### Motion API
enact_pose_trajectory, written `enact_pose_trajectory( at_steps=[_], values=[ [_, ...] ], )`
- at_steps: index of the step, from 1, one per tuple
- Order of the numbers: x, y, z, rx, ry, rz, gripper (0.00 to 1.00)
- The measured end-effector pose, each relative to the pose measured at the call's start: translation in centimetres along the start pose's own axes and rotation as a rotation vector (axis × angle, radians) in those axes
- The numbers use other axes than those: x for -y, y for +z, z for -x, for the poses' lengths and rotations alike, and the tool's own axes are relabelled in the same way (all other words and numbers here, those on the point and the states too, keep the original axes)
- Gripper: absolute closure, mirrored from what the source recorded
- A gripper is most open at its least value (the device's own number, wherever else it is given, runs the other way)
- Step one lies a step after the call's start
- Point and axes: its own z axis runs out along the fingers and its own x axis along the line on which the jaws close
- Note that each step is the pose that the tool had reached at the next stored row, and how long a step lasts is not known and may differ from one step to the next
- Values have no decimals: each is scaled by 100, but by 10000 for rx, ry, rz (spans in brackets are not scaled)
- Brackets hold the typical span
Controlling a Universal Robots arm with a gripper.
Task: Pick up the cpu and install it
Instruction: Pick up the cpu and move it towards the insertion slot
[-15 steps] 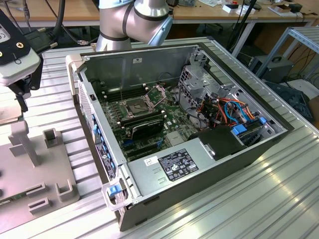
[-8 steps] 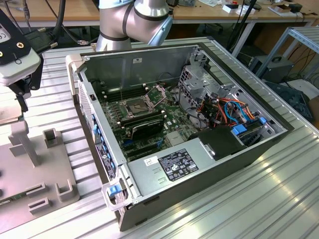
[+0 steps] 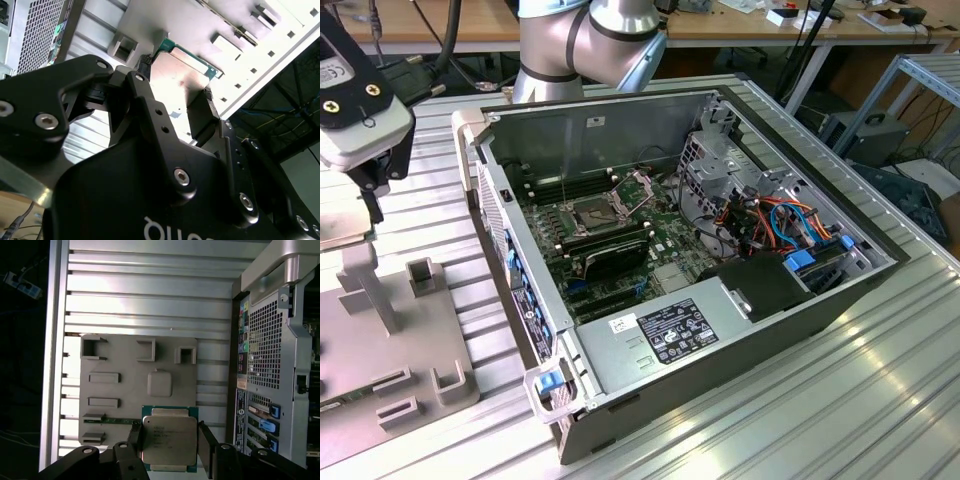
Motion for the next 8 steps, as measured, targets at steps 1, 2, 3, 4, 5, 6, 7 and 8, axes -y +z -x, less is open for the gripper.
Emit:
enact_pose_trajectory(
  at_steps=[1,2,3,4,5,6,7,8],
  values=[
    [1,0,21,1,0,0,46],
    [3,1,56,1,0,1,46],
    [5,1,102,1,-1,1,46],
    [6,0,125,1,0,0,46],
    [7,0,151,0,1,0,46],
    [8,0,179,0,1,0,46],
    [9,0,204,0,1,0,46],
    [11,0,239,1,0,0,46]
  ],
)
